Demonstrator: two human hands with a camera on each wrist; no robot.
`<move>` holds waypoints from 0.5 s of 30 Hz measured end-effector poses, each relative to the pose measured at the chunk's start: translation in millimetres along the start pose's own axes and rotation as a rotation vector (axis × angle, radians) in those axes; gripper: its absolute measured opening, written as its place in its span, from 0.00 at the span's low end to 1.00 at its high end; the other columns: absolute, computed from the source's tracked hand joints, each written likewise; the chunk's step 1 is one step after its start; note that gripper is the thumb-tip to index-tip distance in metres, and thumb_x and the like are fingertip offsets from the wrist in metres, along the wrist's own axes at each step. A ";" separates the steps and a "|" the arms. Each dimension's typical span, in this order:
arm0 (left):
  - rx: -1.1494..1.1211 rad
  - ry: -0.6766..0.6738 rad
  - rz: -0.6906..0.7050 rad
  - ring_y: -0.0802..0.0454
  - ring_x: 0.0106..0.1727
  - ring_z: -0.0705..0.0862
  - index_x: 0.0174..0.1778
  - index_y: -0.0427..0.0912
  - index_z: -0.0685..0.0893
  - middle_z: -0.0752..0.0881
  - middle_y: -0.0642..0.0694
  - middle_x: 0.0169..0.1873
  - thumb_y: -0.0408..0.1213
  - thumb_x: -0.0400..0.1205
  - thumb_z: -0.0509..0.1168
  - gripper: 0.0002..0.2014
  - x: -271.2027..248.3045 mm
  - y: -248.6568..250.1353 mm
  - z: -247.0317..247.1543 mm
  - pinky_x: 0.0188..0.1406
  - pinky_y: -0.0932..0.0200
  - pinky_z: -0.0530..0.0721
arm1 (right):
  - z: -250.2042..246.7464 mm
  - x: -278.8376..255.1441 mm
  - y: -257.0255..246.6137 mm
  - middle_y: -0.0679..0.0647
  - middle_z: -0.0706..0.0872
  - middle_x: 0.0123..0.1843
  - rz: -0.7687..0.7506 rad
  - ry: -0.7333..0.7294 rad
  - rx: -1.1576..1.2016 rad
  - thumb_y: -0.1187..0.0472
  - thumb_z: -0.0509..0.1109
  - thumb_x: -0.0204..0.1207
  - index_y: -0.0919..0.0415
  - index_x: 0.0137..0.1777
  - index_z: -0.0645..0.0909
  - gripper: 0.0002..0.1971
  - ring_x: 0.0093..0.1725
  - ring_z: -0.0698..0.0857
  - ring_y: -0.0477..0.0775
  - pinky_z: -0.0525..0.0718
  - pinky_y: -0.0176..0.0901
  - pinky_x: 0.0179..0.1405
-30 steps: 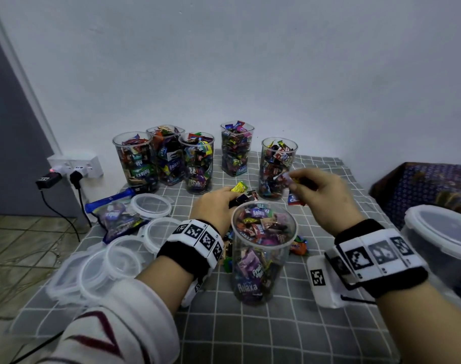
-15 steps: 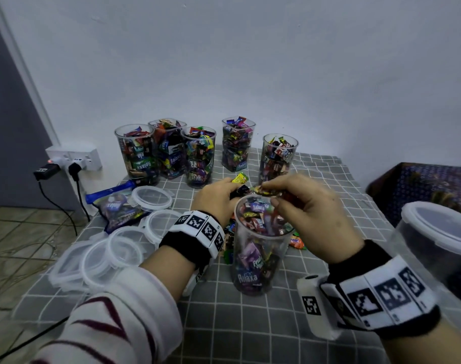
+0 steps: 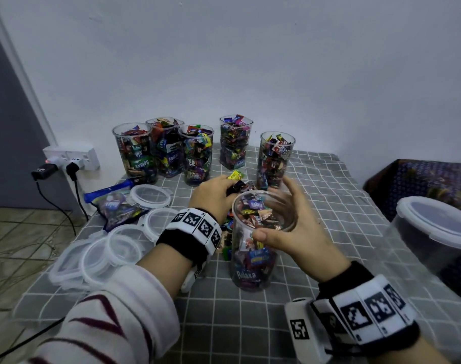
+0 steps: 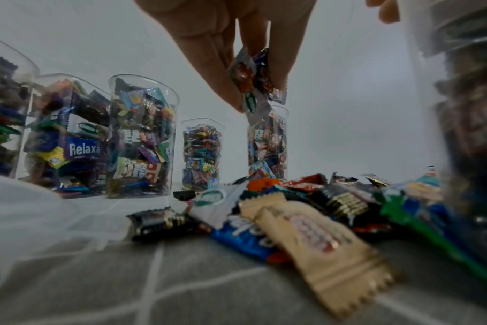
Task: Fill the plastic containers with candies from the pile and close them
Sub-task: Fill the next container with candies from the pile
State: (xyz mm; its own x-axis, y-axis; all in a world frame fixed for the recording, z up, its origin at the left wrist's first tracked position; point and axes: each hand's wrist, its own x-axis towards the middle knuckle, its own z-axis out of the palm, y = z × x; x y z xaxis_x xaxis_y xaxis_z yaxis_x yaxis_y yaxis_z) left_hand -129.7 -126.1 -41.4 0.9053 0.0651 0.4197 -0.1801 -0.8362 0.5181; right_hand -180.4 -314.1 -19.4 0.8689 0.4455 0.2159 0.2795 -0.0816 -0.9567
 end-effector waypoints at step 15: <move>-0.386 0.187 -0.019 0.51 0.45 0.87 0.47 0.49 0.89 0.89 0.50 0.41 0.35 0.75 0.73 0.07 -16.2 28.6 -48.3 0.50 0.46 0.86 | 4.0 -3.1 -4.7 0.45 0.78 0.67 0.034 0.052 -0.016 0.42 0.81 0.42 0.45 0.66 0.66 0.48 0.68 0.78 0.43 0.75 0.49 0.72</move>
State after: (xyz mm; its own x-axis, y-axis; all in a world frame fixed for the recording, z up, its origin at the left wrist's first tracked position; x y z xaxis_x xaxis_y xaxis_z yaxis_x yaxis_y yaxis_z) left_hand -168.0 -124.7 2.6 0.8312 0.2057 0.5165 -0.3267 -0.5710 0.7531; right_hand -186.0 -311.6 -16.3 0.8981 0.3952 0.1932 0.2553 -0.1107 -0.9605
